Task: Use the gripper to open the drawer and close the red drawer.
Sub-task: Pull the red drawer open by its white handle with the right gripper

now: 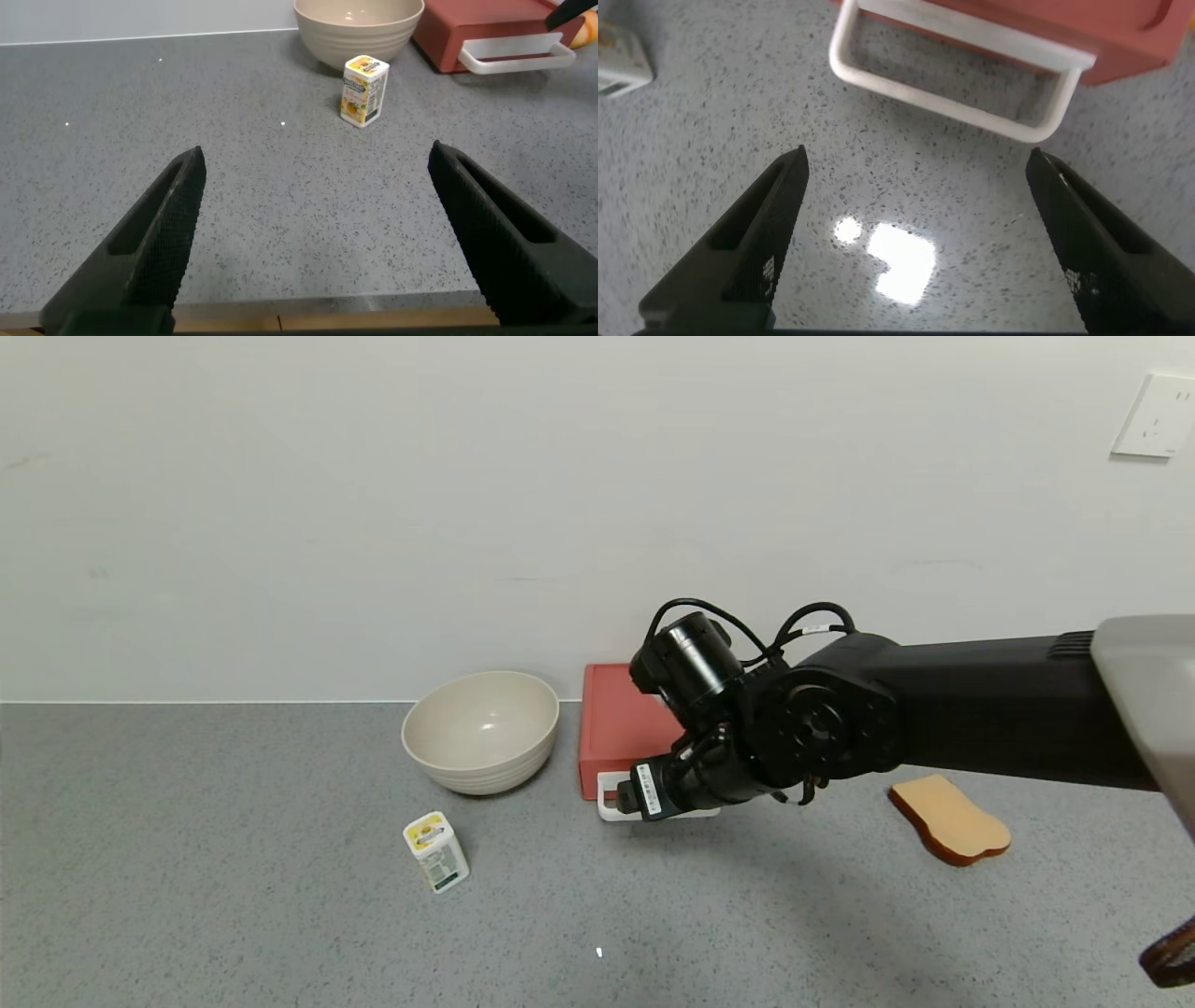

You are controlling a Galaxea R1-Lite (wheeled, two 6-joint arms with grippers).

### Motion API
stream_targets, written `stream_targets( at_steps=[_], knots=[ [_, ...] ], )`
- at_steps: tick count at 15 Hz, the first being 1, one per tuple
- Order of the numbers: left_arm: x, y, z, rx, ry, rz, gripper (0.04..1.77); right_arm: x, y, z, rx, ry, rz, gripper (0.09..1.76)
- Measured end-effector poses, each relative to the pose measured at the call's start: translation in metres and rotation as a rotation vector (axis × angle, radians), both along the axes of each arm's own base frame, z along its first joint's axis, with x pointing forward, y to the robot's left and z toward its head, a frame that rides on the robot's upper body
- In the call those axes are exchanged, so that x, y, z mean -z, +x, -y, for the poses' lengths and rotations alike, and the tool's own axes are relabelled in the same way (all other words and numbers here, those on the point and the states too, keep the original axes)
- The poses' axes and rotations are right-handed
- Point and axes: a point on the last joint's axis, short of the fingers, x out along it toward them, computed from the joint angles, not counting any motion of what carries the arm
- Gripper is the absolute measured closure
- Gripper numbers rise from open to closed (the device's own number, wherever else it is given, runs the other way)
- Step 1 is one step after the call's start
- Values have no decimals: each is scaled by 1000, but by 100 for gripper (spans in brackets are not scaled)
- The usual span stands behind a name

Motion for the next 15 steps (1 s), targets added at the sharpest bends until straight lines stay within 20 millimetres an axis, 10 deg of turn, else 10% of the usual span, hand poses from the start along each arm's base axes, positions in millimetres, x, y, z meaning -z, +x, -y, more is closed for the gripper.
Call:
stream_targets(
  at_steps=[15],
  knots=[
    [0,0,0,1,4,0,9,42,36,-23,249,18,46,14]
  ],
)
